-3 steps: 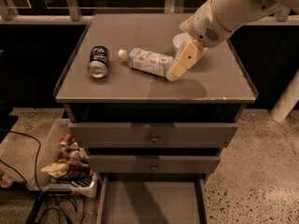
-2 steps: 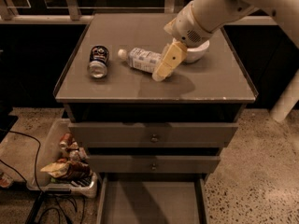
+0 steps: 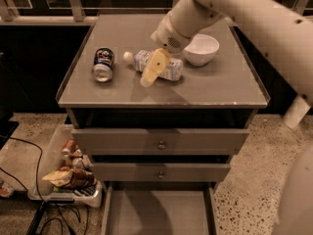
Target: Place blue plastic bottle into bottom drawer
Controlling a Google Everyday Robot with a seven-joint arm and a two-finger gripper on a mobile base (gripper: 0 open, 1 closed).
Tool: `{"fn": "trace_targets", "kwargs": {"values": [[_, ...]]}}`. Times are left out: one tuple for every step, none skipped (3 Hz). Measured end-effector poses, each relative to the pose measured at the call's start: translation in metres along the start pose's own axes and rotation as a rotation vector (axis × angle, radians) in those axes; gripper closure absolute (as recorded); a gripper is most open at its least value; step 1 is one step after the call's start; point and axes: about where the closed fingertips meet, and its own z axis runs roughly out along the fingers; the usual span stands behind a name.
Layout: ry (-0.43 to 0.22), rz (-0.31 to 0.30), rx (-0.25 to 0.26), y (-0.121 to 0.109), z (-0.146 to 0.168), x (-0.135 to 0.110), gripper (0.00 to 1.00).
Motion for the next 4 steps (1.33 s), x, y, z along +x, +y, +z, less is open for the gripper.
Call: {"fn": "trace_targets", "kwargs": {"values": [[0.039,0.024,-0.006,-0.014,0.027,0.013,0.0],[0.074,0.061,0.019,-0.034,0.037,0.036,0.0],[0.085,0.101,0.038,-0.046,0.036,0.053,0.0],[0.085,0.102,0.039,-0.047,0.036,0.054,0.18]]}}
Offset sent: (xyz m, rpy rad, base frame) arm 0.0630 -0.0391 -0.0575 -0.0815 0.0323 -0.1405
